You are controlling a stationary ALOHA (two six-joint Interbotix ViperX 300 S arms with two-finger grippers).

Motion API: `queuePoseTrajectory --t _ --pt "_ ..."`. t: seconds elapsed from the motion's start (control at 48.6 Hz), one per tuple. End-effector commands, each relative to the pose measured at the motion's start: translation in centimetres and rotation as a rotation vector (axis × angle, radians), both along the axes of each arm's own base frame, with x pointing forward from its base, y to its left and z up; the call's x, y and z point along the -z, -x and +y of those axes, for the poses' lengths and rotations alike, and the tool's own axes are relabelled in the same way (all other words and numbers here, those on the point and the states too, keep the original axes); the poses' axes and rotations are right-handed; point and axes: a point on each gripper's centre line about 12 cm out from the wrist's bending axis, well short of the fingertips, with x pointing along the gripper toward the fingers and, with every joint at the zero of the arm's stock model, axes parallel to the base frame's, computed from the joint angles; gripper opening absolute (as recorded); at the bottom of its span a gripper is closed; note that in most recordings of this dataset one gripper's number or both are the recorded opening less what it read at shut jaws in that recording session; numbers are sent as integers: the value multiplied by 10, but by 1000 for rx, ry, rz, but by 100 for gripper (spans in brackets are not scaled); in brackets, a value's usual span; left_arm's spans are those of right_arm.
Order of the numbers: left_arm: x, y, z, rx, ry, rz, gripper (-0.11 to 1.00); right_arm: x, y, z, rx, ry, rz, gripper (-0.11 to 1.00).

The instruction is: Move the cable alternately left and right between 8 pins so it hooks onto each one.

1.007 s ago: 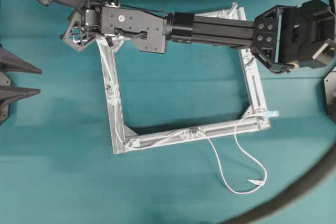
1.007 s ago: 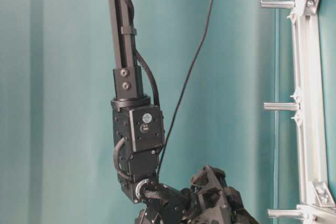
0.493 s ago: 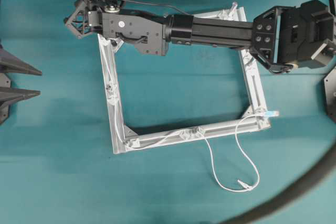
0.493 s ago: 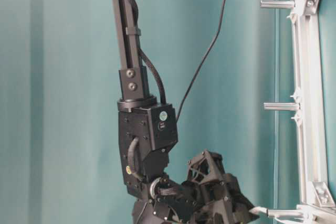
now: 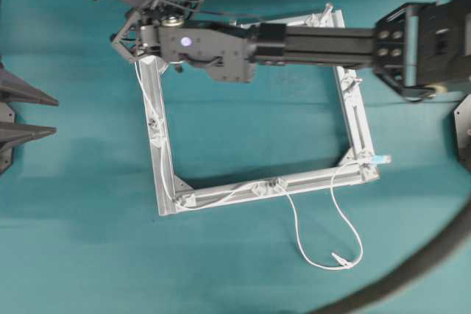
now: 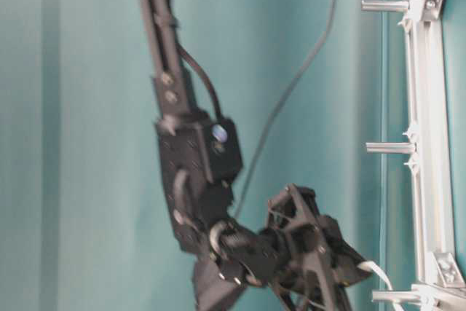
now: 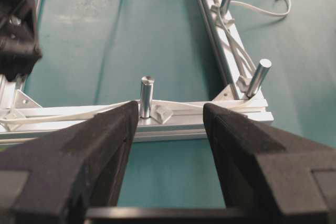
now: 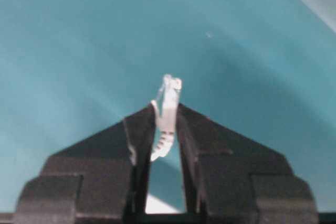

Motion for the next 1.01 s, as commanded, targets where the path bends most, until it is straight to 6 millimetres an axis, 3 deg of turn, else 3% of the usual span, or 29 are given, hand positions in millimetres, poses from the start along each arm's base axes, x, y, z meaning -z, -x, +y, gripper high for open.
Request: queuePoseTrajectory --t 0.0,0.288,0.74,0.987 --pt "-11 -2 -1 3 7 -26 55 -44 10 11 -21 -1 -90 14" --pt "-11 -2 -1 3 7 -28 55 -39 40 41 28 -104 -178 14" --pt "2 -1 -1 3 6 6 55 -30 81 98 -56 -212 -216 14" --pt "3 -1 -1 3 6 8 55 -29 101 116 -96 -249 -231 14"
